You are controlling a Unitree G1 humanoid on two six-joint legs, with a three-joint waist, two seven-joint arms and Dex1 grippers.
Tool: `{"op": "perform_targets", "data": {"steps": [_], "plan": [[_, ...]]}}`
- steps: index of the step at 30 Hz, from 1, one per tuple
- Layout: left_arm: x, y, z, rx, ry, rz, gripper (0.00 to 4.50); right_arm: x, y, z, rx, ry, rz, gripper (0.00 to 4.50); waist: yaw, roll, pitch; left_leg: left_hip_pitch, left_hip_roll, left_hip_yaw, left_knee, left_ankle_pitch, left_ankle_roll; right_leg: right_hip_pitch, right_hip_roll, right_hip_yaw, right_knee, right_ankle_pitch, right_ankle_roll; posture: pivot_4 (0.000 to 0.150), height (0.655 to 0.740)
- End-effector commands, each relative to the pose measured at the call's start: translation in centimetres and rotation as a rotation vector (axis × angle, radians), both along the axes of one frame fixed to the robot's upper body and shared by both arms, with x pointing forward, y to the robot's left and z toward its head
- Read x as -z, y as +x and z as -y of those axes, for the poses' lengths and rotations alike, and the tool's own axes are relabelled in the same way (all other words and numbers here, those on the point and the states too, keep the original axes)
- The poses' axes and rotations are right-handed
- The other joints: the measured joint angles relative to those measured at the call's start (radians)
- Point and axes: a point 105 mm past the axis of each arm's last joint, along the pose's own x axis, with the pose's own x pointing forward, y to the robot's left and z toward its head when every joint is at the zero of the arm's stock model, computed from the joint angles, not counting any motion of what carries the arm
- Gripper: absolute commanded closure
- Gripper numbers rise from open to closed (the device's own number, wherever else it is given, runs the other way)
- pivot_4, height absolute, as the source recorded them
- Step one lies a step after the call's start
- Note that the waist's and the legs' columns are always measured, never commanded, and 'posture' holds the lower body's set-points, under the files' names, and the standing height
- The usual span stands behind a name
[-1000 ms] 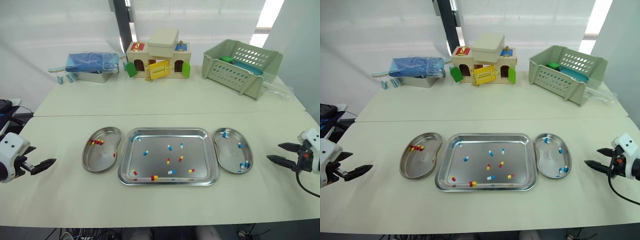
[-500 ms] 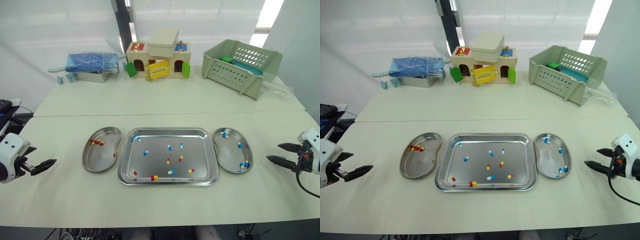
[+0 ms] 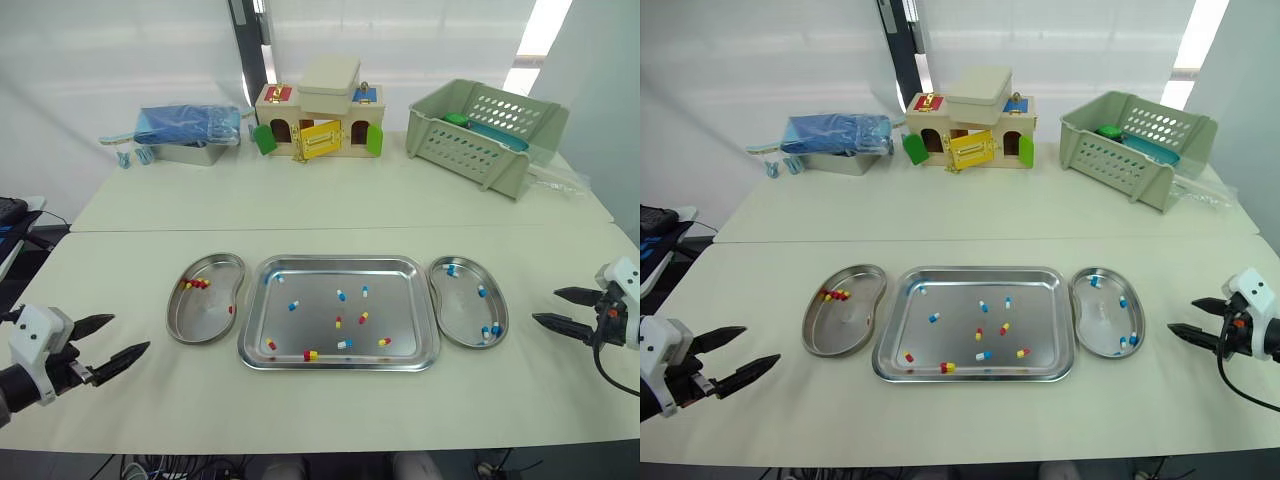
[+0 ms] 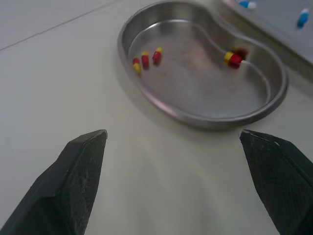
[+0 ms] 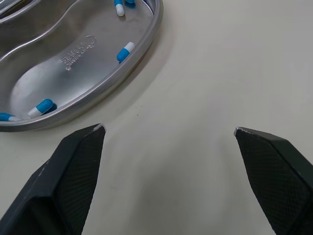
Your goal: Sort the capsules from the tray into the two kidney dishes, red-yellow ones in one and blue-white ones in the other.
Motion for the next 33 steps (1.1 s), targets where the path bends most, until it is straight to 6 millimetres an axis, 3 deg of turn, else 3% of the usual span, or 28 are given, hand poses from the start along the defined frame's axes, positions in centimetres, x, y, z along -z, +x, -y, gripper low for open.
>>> {"op": "perform_targets", "data": {"steps": [1,6,9,12,16,19,24,33], "plan": [[-0.9,-0.3,0.2,-0.003,0.014,0.003,0.00,-1.0,-0.3,-0.1,-0.031,-0.012,0.018,0.04,0.001,0.000,0.000,0.000,0.000,0.000,0.000,0.000,0.000,0.000,0.000,0.000,0.000,0.000,0.000,0.150,0.7400],[-2.6,0.8,1.0,0.037,0.012,0.036,0.00,-0.7,-2.9,-2.4,-0.174,0.029,-0.020,0.04,0.012,0.000,0.000,0.000,0.000,0.000,0.000,0.000,0.000,0.001,0.000,0.000,0.000,0.000,0.000,0.150,0.7400],[-3.5,1.3,2.1,0.094,0.050,0.021,0.00,-0.5,-5.8,-5.1,-0.305,0.085,-0.041,0.04,0.026,0.000,0.000,-0.001,0.000,-0.001,0.000,0.000,0.000,0.001,0.000,-0.002,-0.003,0.000,0.000,0.150,0.7400],[-4.2,1.9,4.1,0.193,0.092,-0.072,0.00,-0.3,-9.2,-9.2,-0.445,0.176,0.008,0.04,0.037,-0.001,0.000,-0.001,0.000,-0.002,-0.001,0.000,0.000,0.002,0.000,-0.003,-0.004,0.000,0.000,0.150,0.7400],[-5.0,3.0,6.5,0.310,0.116,-0.101,0.00,0.5,-12.1,-12.6,-0.495,0.288,0.061,0.04,0.046,-0.001,0.000,-0.001,0.000,-0.002,0.000,0.000,0.000,0.003,0.001,-0.002,-0.004,0.000,0.000,0.150,0.7400],[-4.9,4.0,8.0,0.401,0.174,-0.128,0.00,1.0,-12.6,-14.1,-0.503,0.326,0.200,0.04,0.044,-0.001,0.000,0.000,0.000,-0.002,-0.001,0.000,0.000,0.003,0.001,-0.003,-0.004,0.000,0.000,0.150,0.7400],[-5.1,5.7,10.1,0.563,0.240,-0.131,0.00,2.8,-14.2,-15.4,-0.555,0.362,0.208,0.04,0.038,-0.001,0.000,0.001,0.000,-0.002,-0.001,0.000,0.000,0.003,0.002,-0.003,-0.004,0.000,0.000,0.150,0.7400],[-4.7,6.7,12.9,0.792,0.323,-0.182,0.00,2.8,-13.7,-16.8,-0.572,0.455,0.348,0.04,0.026,-0.001,0.000,0.001,0.001,-0.002,-0.001,0.000,0.000,0.003,0.002,-0.003,-0.004,0.000,0.000,0.150,0.7400]]}}
